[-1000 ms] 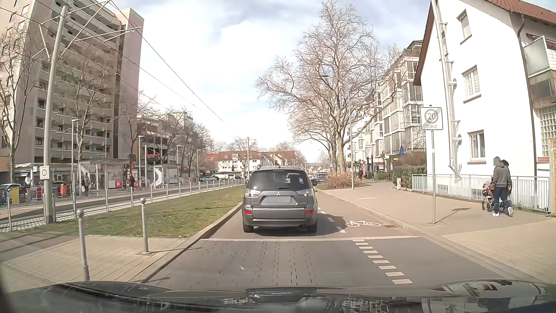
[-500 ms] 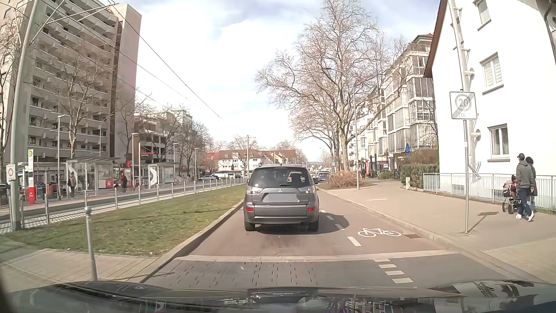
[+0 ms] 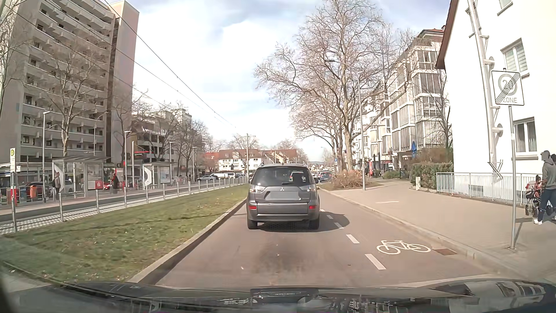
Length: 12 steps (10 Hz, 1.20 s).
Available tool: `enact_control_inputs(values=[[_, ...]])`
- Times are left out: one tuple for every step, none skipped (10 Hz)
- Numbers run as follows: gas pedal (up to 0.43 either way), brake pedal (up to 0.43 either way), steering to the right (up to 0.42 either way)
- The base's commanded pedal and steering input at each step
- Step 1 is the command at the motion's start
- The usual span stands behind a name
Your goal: Follow the waypoints while adhering to traffic rules and regulations
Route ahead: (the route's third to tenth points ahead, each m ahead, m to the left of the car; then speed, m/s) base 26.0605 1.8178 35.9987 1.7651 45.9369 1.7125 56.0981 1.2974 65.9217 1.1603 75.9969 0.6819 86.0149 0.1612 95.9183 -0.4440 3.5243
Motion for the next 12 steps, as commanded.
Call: enact_control_inputs(values=[[0.000, 0.000, -0.007], [0.000, 0.000, -0.007], [0.000, 0.000, -0.007], [0.000, 0.000, -0.007], [0.000, 0.000, -0.007], [0.000, 0.000, -0.007], [0.000, 0.000, -0.007], [0.000, 0.000, -0.006], [0.000, 0.000, -0.005], [0.000, 0.000, -0.001], [0.000, 0.000, 0.000], [0.008, 0.000, -0.001]])
